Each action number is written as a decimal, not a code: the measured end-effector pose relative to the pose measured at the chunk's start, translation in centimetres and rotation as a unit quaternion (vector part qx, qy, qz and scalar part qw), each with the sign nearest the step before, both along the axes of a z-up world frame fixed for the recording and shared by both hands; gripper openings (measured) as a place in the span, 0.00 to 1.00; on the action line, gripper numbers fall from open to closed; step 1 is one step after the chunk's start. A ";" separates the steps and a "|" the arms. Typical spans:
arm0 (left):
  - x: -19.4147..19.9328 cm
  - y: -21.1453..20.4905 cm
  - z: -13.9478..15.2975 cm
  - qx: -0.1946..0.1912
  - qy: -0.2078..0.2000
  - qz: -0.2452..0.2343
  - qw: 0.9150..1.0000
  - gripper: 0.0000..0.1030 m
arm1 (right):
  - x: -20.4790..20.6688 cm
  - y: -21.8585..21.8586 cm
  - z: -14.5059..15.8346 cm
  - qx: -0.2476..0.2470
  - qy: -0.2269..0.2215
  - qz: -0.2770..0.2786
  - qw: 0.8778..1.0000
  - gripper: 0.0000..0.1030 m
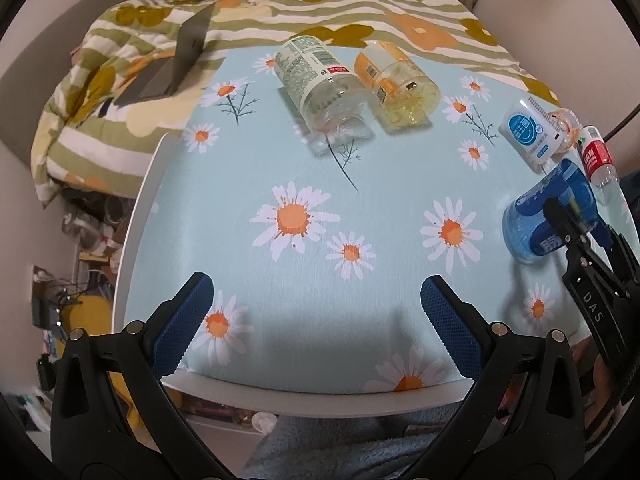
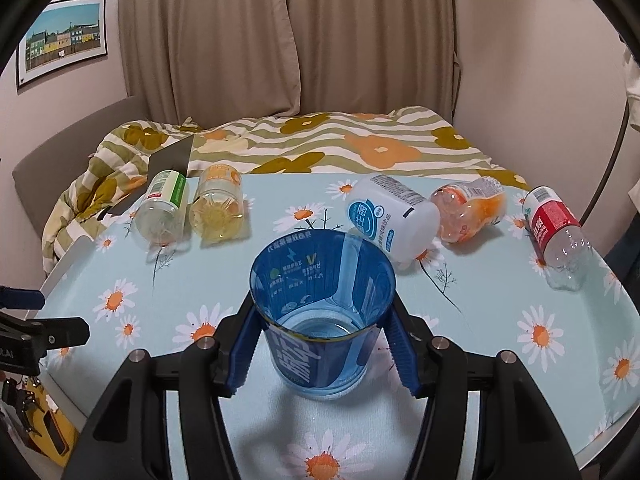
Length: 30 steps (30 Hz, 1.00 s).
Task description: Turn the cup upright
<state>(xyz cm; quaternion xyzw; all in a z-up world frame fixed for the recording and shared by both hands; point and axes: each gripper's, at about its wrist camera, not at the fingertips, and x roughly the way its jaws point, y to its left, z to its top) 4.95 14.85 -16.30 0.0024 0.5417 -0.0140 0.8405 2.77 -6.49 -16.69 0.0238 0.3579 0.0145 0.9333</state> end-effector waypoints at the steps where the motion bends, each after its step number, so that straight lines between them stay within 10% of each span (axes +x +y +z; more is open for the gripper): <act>1: -0.1 0.0 0.1 0.000 -0.001 0.002 1.000 1.00 | 0.0 0.0 0.0 0.004 0.002 0.001 1.000 0.73; 4: -0.4 -0.1 0.7 -0.002 -0.005 0.007 1.000 1.00 | -0.3 -0.3 0.5 0.014 0.002 0.012 1.000 1.00; 22: -3.0 -6.6 11.5 -0.013 -0.059 0.008 0.998 1.00 | -2.4 -9.5 13.9 0.013 0.082 0.000 0.997 1.00; 30: -4.9 -9.7 13.2 -0.001 -0.071 0.001 0.997 1.00 | -3.4 -13.1 15.3 -0.003 0.111 -0.019 0.994 1.00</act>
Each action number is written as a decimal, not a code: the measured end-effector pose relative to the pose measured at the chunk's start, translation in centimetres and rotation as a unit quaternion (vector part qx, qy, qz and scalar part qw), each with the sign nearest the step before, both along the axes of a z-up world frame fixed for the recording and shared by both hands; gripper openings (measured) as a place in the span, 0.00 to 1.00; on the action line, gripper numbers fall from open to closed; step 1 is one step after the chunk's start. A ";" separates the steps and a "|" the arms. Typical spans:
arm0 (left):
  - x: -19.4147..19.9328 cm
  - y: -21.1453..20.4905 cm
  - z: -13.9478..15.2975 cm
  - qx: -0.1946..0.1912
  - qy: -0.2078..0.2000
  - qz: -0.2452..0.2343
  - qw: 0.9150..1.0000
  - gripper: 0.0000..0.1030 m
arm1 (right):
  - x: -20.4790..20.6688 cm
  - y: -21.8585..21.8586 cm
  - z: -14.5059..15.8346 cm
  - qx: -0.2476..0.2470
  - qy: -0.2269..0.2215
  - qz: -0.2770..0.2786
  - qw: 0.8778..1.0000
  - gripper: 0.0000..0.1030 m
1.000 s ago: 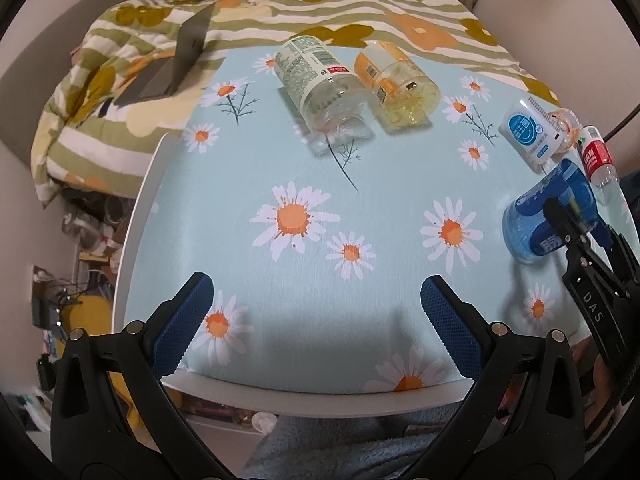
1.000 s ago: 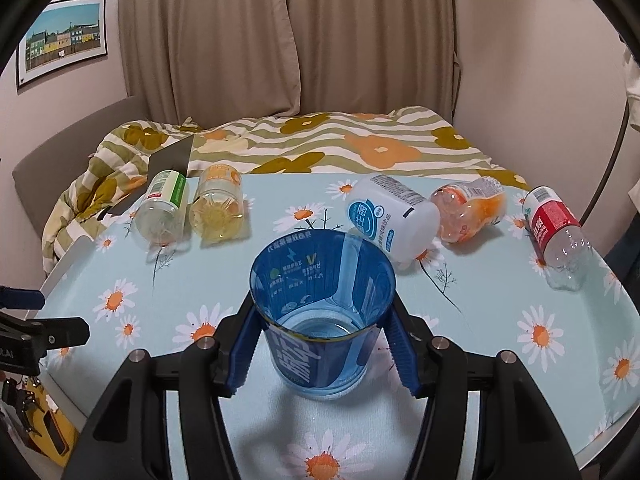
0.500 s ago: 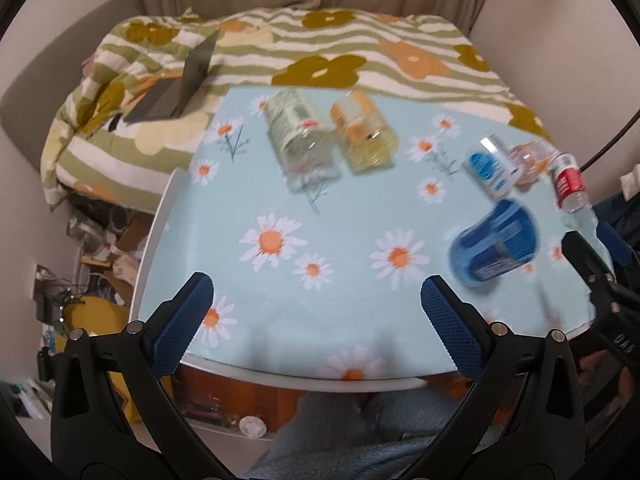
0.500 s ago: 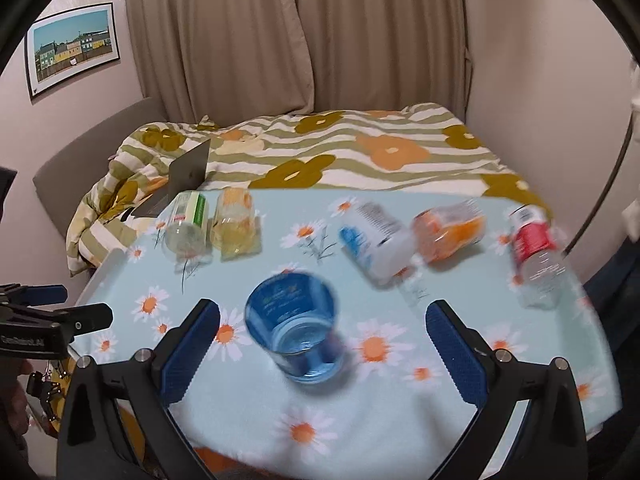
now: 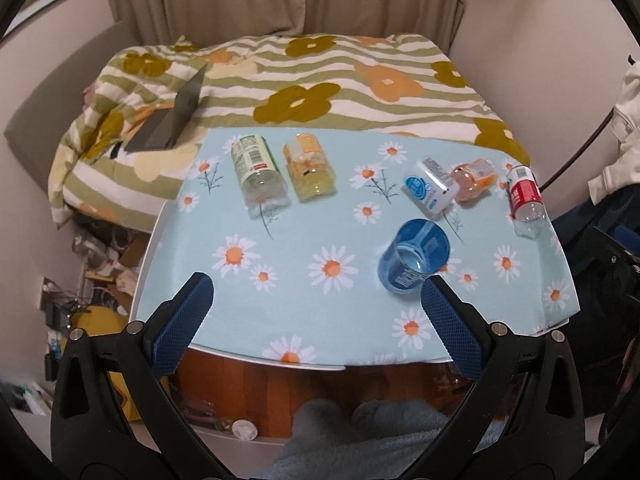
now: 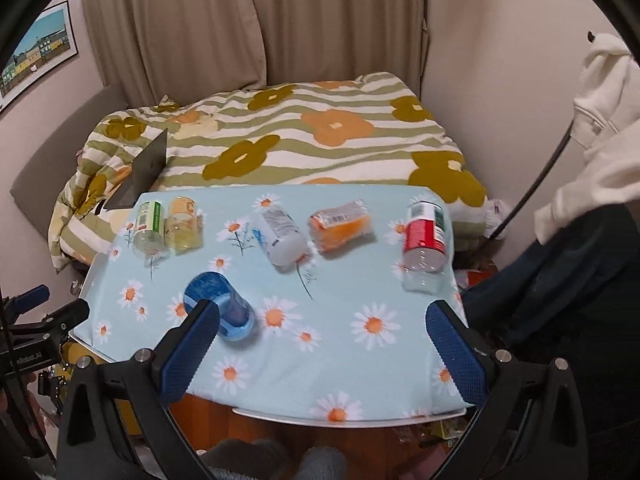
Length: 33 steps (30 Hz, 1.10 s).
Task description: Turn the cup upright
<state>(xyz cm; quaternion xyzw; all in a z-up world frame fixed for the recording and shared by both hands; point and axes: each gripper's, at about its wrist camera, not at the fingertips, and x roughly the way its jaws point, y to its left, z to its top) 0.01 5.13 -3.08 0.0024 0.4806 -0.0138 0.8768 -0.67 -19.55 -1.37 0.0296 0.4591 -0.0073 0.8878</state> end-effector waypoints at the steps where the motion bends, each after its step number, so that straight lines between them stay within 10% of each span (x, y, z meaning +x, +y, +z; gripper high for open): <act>1: -0.2 -0.3 0.0 0.001 -0.002 -0.001 1.000 1.00 | -0.2 -0.2 -0.1 -0.002 0.000 -0.002 1.000 1.00; 33: -0.8 -1.4 0.8 0.012 -0.017 -0.009 1.000 1.00 | -0.8 -0.4 -0.5 0.002 0.000 0.000 1.000 1.00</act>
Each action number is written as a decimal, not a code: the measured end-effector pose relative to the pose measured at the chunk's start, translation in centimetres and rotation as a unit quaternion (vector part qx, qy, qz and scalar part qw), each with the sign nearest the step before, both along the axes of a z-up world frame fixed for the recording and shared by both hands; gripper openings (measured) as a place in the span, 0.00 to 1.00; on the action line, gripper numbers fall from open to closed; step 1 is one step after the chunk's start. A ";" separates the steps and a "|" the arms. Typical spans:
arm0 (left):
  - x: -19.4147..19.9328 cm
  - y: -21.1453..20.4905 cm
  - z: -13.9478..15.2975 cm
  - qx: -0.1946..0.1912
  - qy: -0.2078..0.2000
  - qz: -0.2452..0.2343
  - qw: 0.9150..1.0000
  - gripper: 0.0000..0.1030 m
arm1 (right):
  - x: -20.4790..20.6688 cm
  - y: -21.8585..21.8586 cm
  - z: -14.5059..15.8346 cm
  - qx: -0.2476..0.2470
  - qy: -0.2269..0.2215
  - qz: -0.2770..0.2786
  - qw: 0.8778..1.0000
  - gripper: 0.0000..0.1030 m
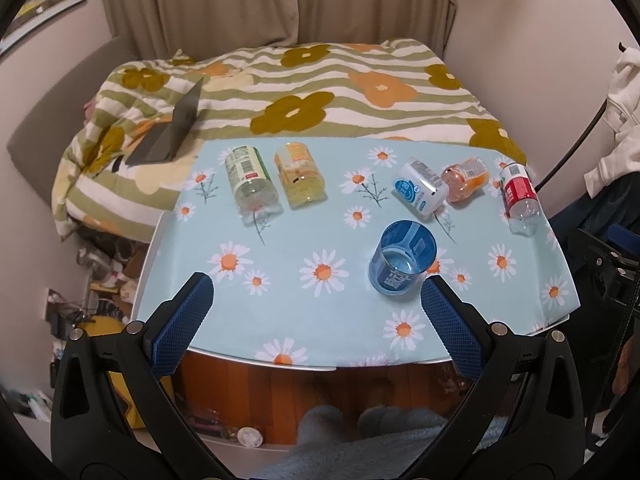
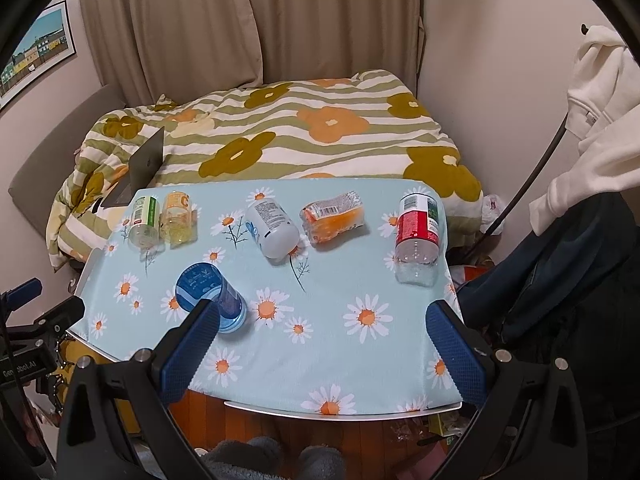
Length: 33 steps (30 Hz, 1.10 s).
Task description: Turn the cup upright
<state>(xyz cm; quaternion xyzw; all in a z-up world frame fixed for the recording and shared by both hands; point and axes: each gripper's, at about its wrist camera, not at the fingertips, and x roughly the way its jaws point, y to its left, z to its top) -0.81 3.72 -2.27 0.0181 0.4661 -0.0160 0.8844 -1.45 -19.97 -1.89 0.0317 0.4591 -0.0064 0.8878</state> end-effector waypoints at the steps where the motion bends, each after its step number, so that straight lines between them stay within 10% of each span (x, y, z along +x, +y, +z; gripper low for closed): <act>1: 0.0 0.1 0.0 0.000 0.000 0.001 1.000 1.00 | 0.0 0.0 0.0 -0.001 -0.001 0.000 1.000 1.00; 33: 0.7 1.3 0.3 0.001 -0.001 0.005 1.000 1.00 | 0.1 0.1 0.0 -0.002 0.000 0.001 1.000 1.00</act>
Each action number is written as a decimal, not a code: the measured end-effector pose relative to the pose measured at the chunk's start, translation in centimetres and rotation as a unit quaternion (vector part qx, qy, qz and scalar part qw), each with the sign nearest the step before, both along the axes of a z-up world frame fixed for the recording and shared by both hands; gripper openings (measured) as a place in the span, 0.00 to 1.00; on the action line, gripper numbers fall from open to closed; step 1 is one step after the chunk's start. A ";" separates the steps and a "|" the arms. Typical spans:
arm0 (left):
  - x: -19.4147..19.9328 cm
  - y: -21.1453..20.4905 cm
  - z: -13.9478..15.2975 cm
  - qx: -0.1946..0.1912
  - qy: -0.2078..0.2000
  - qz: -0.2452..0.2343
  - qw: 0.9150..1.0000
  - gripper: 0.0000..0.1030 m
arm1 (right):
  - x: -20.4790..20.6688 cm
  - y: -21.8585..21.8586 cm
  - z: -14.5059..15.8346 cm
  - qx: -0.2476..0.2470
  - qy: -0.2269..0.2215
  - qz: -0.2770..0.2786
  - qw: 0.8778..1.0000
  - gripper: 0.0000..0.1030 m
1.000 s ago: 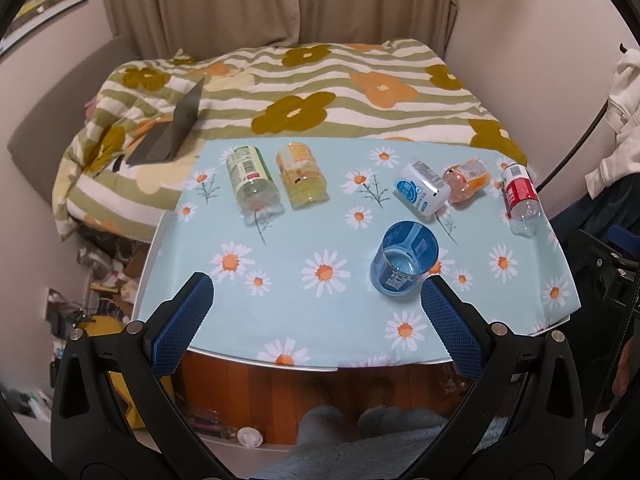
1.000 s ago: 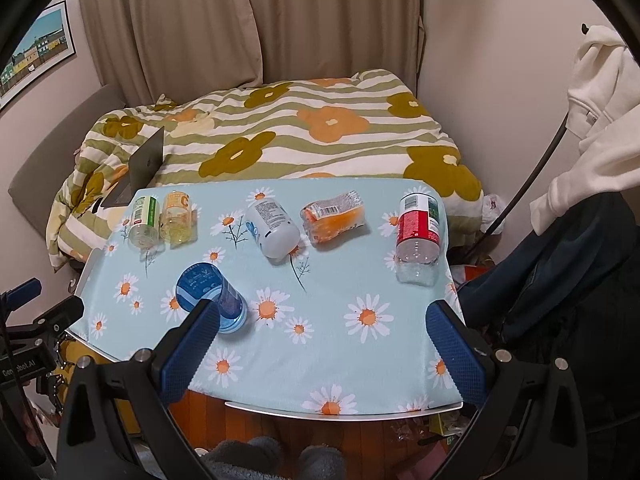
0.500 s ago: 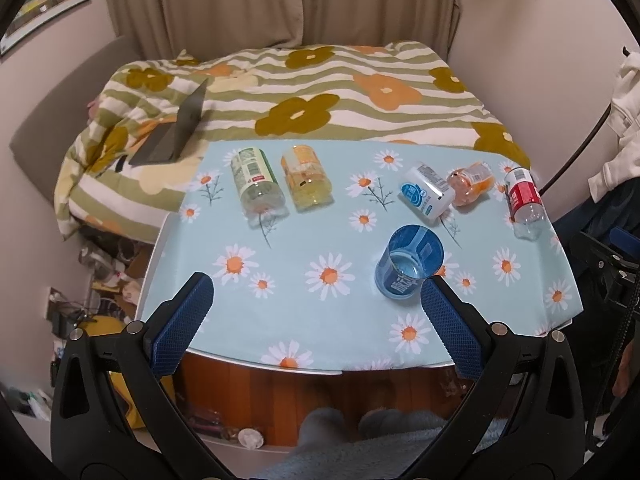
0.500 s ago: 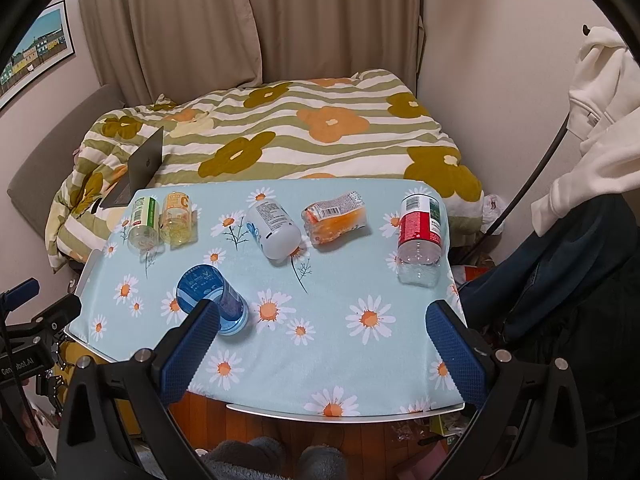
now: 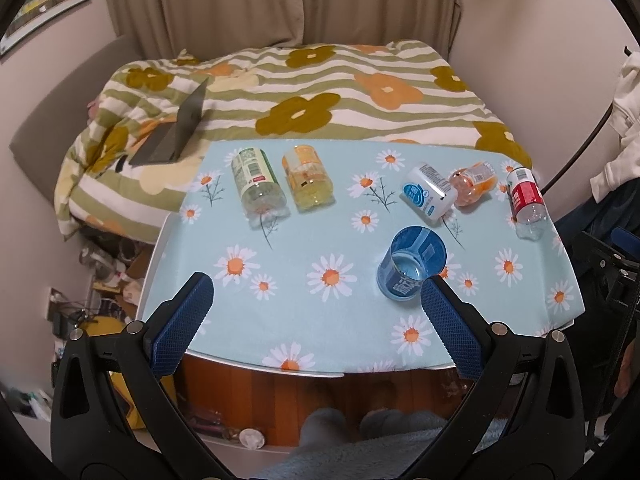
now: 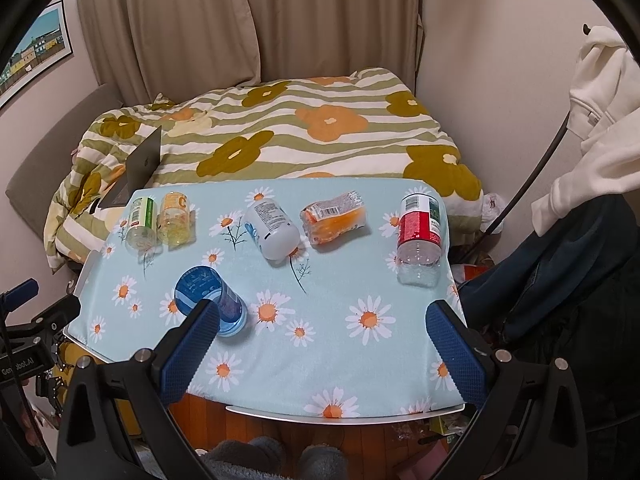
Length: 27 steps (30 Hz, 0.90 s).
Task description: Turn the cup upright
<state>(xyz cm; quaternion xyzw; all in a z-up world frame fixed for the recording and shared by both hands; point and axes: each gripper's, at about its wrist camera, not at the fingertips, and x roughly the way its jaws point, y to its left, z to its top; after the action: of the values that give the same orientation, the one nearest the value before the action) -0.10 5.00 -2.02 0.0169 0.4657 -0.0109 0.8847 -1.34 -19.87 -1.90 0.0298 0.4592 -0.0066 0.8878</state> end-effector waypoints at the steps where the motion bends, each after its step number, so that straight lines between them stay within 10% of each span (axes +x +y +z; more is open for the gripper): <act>1: -0.1 -0.1 0.0 0.000 0.000 0.000 1.000 1.00 | 0.0 0.0 0.0 0.000 -0.001 0.000 1.000 1.00; 27: 0.5 -0.1 -0.2 0.009 -0.005 0.000 1.000 1.00 | 0.1 -0.6 0.8 0.003 -0.014 0.004 1.000 1.00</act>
<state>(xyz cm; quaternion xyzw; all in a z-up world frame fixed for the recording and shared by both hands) 0.43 4.90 -2.20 0.0255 0.4615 -0.0067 0.8868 -1.23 -20.48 -1.07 0.0307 0.4472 -0.0016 0.8939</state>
